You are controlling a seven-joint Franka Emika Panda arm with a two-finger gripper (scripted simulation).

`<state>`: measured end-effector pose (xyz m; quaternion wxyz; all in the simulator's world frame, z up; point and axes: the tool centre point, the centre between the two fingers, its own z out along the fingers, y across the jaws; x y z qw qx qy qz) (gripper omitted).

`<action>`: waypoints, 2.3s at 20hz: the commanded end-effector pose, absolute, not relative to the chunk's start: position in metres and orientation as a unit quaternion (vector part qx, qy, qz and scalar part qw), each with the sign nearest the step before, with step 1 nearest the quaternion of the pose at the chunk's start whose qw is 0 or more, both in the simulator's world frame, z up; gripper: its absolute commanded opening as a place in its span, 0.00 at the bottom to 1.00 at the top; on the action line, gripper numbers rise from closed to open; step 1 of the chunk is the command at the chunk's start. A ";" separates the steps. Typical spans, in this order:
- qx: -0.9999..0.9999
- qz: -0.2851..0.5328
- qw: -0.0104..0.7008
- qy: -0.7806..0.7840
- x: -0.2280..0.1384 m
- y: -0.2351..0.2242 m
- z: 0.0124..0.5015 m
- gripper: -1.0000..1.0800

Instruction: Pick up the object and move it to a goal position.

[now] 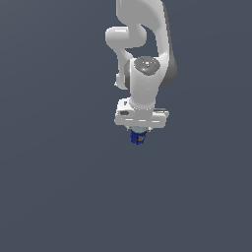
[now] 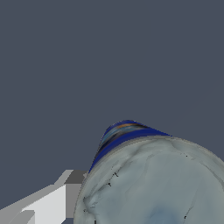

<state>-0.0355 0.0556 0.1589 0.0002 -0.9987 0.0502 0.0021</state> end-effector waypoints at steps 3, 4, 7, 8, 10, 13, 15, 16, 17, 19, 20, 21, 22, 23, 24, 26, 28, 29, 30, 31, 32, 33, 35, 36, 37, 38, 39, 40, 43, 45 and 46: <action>-0.999 0.000 0.001 0.050 -0.013 0.038 0.199 0.00; -0.999 0.000 0.001 0.050 -0.008 0.034 0.208 0.00; -0.999 0.000 0.001 0.050 0.006 0.023 0.233 0.00; -0.999 0.000 0.001 0.050 0.011 0.019 0.241 0.00; -0.999 0.000 0.001 0.050 0.020 0.013 0.255 0.00; -0.999 0.000 0.001 0.050 0.032 0.003 0.275 0.00; -0.999 0.000 0.000 0.050 0.039 -0.002 0.288 0.00; -0.999 0.000 0.000 0.050 0.043 -0.005 0.294 0.00; -0.999 0.000 0.000 0.050 0.046 -0.008 0.300 0.00; -0.999 0.000 0.000 0.050 0.053 -0.013 0.311 0.00; -0.999 0.000 0.000 0.050 0.056 -0.015 0.316 0.00; -0.999 0.000 0.000 0.050 0.060 -0.017 0.321 0.00; -0.999 0.000 0.000 0.050 0.063 -0.020 0.326 0.00; -0.999 0.000 0.000 0.050 0.066 -0.022 0.331 0.00; -0.999 0.000 0.000 0.050 0.069 -0.024 0.335 0.00; -0.999 0.000 0.000 0.050 0.074 -0.028 0.344 0.00; -0.999 0.000 0.000 0.050 0.080 -0.032 0.352 0.00; -0.999 0.000 0.000 0.050 0.082 -0.034 0.356 0.00; -0.999 0.000 0.000 0.050 0.085 -0.035 0.360 0.00; -0.999 0.000 0.000 0.050 0.087 -0.037 0.364 0.00; -0.999 0.000 0.000 0.050 0.089 -0.039 0.367 0.00; -0.999 0.000 0.000 0.050 0.092 -0.040 0.371 0.00; -0.999 0.000 0.000 0.050 0.096 -0.043 0.377 0.00; -0.999 0.000 0.000 0.050 0.097 -0.044 0.379 0.00; -0.999 0.000 0.000 0.050 0.099 -0.045 0.381 0.00; -0.999 0.000 0.000 0.050 0.100 -0.046 0.383 0.00; -0.999 0.000 0.000 0.050 0.102 -0.047 0.385 0.00; -0.999 0.000 0.000 0.050 0.103 -0.047 0.387 0.00; -0.999 0.000 0.000 0.050 0.106 -0.049 0.391 0.00; -0.999 0.000 0.000 0.050 0.107 -0.050 0.393 0.00; -0.999 0.000 0.000 0.050 0.108 -0.050 0.394 0.00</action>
